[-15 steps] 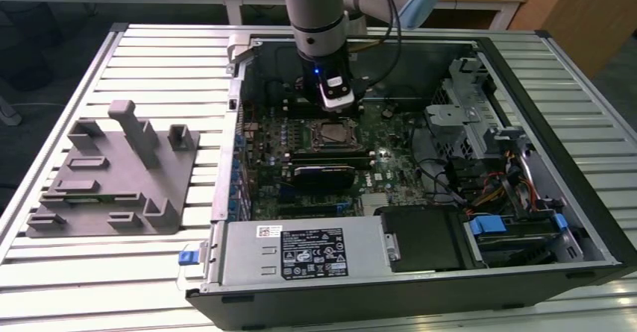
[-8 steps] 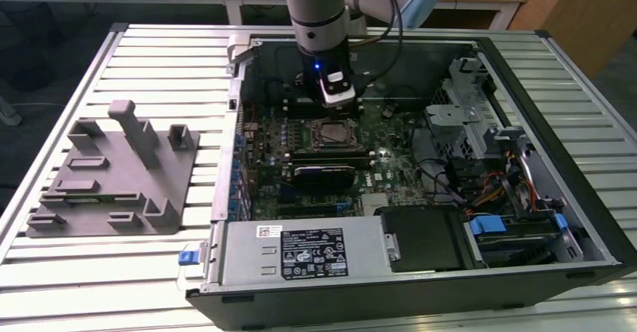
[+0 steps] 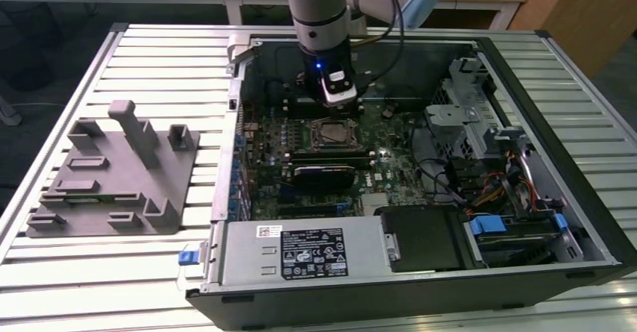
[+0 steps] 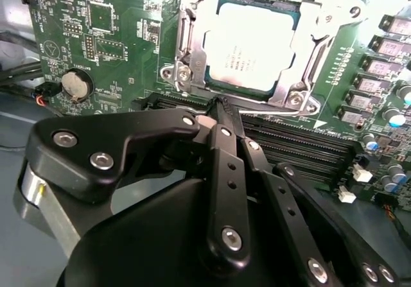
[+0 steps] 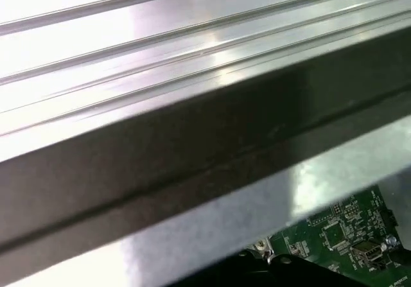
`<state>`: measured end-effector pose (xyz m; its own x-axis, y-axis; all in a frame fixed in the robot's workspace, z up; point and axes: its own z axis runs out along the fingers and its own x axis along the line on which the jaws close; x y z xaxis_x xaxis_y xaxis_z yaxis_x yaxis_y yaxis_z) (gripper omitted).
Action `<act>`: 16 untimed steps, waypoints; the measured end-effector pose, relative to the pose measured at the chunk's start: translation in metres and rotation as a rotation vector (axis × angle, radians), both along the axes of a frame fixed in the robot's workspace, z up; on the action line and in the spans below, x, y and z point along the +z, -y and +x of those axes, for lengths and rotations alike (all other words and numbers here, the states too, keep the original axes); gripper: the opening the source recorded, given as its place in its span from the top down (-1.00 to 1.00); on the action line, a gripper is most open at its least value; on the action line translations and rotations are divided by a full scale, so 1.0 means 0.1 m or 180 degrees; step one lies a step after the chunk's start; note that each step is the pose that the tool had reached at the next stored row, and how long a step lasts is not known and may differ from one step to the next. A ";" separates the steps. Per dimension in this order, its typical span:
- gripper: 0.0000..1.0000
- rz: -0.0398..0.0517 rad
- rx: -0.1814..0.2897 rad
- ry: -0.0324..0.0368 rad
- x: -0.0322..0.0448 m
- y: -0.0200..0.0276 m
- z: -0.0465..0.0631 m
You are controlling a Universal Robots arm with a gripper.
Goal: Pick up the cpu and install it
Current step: 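Install the first cpu locking lever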
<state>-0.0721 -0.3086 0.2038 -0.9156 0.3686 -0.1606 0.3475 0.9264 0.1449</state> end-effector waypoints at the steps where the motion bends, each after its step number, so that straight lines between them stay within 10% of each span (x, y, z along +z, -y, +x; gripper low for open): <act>1: 0.79 0.0000 0.0000 0.0000 0.000 -0.004 0.01; 16: 0.79 0.0000 0.0000 0.0000 -0.023 -0.085 0.07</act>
<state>-0.0651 -0.3001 0.2015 -0.9156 0.3686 -0.1606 0.3475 0.9264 0.1448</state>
